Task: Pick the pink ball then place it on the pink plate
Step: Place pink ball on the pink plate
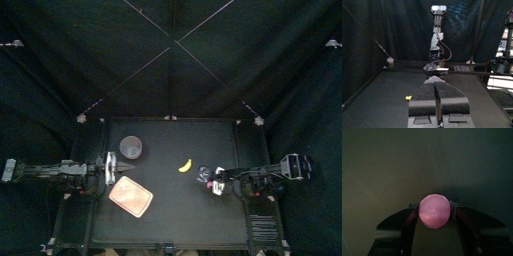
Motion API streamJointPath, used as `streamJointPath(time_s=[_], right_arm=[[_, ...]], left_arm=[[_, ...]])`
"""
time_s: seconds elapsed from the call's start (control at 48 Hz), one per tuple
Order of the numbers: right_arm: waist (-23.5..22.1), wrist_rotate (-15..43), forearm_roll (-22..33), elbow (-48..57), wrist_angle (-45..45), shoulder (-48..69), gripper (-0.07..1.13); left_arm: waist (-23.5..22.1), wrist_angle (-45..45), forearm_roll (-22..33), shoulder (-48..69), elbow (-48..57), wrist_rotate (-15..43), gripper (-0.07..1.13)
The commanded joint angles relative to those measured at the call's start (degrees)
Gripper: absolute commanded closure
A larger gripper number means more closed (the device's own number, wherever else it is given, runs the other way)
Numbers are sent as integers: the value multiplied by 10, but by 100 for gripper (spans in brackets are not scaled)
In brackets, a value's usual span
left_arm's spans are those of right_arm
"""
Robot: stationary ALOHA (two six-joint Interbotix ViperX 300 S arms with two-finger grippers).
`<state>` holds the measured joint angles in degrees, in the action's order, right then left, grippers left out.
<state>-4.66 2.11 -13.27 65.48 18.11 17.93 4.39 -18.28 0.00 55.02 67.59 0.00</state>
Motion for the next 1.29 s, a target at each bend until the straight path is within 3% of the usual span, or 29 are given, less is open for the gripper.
streamJointPath(time_s=[0.021,0.333,0.5,0.667,0.917,1.292], right_arm=[[3,-1,-3,-17,-2,4,41],[52,-11,12,-170,-92,-38,43],[78,-4,79,-262,-212,-142,43],[91,-4,111,-374,-272,-262,43],[101,-3,113,-535,-258,-395,43],[98,-5,127,-707,-131,-504,42]], left_arm=[[2,-2,0,-3,-7,0,99],[3,-6,0,-3,-6,0,99],[3,-7,0,-3,-8,-1,99],[3,-7,0,-3,-6,-3,99],[3,-7,5,-4,-4,-3,99],[2,-7,21,-3,6,-3,99]])
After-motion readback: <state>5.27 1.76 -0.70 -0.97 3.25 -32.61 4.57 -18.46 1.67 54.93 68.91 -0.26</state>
